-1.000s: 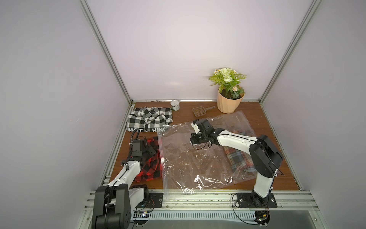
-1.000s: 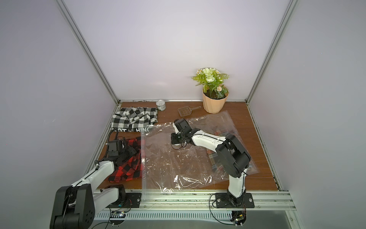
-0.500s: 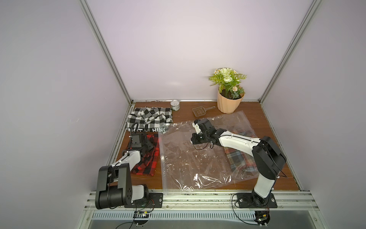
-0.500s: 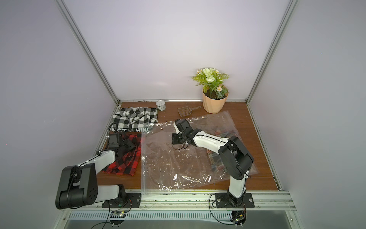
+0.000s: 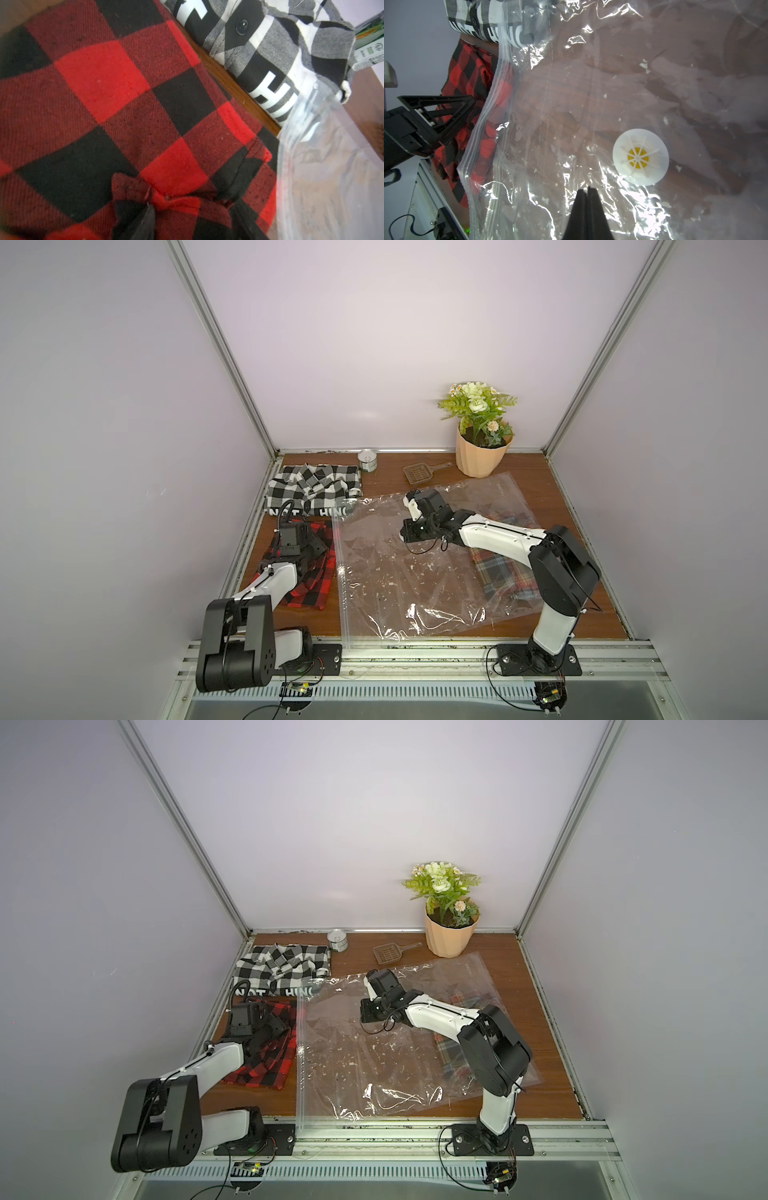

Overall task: Take the shirt out of the vacuum bag
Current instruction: Take out the shirt from the vacuum bag, then adjust the vacuum bag at the center of the board.

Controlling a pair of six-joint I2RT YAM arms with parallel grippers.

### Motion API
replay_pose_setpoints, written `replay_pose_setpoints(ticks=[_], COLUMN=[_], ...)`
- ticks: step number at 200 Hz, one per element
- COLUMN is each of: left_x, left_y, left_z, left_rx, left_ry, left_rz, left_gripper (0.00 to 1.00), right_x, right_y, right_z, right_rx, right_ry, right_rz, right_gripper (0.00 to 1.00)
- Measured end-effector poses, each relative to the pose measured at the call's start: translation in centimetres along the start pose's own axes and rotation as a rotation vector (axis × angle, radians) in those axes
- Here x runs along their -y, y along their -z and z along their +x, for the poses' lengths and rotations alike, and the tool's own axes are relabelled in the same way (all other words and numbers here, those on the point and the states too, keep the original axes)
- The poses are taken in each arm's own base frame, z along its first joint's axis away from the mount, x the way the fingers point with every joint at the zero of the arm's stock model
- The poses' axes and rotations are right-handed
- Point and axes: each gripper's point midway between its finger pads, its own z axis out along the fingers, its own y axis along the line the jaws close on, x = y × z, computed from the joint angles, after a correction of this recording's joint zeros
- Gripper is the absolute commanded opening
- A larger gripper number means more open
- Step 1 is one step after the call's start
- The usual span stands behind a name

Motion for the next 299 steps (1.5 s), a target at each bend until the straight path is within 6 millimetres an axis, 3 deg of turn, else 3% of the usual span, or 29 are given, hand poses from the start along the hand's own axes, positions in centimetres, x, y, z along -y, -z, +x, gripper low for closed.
replay_pose_setpoints(ticks=[19,35,49,70,84,102,118,140,171,195,209,229,260,299], left_x=[1.1,2.7,3.9,4.7,4.9,5.1,5.5,6.6,9.0,9.8,9.3,8.4,8.7,9.7], left_y=[1.9,3.6,5.1,6.8,7.7,8.6,9.7,12.3,16.1,15.9,14.4,12.0,9.1,7.6], left_z=[-0.7,-1.8,-2.8,-3.2,-3.1,-3.4,-4.5,-7.2,-10.4,-10.0,-8.4,-5.3,0.0,3.6], left_rx=[0.015,0.045,0.075,0.102,0.108,0.117,0.141,0.224,0.335,0.309,0.252,0.146,-0.026,-0.129], left_ry=[0.007,0.009,0.008,0.008,0.007,0.010,0.021,0.025,0.004,-0.008,-0.010,-0.016,-0.066,-0.129], left_rz=[0.040,0.093,0.139,0.187,0.205,0.214,0.229,0.259,0.333,0.374,0.379,0.367,0.362,0.365], left_gripper=[0.73,0.75,0.77,0.80,0.82,0.83,0.85,0.94,0.94,0.94,0.94,0.94,0.94,0.94], right_x=[-0.8,-2.2,-4.5,-9.5,-12.7,-15.2,-16.4,-16.5,-14.0,-10.7,-8.0,-2.7,4.3,11.1], right_y=[-0.1,-0.1,-0.1,-0.1,-0.1,-0.3,-0.6,-2.0,-4.9,-5.1,-4.4,-2.2,1.3,4.4], right_z=[0.5,1.1,1.9,2.4,2.5,3.0,3.5,4.2,5.1,4.8,4.0,2.2,-0.9,-0.3], right_rx=[-0.012,-0.025,-0.039,-0.044,-0.036,-0.030,-0.026,-0.030,-0.048,-0.043,-0.028,0.001,0.078,0.098], right_ry=[0.012,0.035,0.067,0.126,0.153,0.179,0.188,0.184,0.169,0.153,0.122,0.052,-0.057,-0.156], right_rz=[-0.019,-0.044,-0.080,-0.152,-0.185,-0.185,-0.160,-0.105,0.016,0.129,0.173,0.256,0.361,0.457], right_gripper=[0.17,0.37,0.51,0.64,0.71,0.76,0.78,0.79,0.82,0.82,0.82,0.83,0.84,0.82])
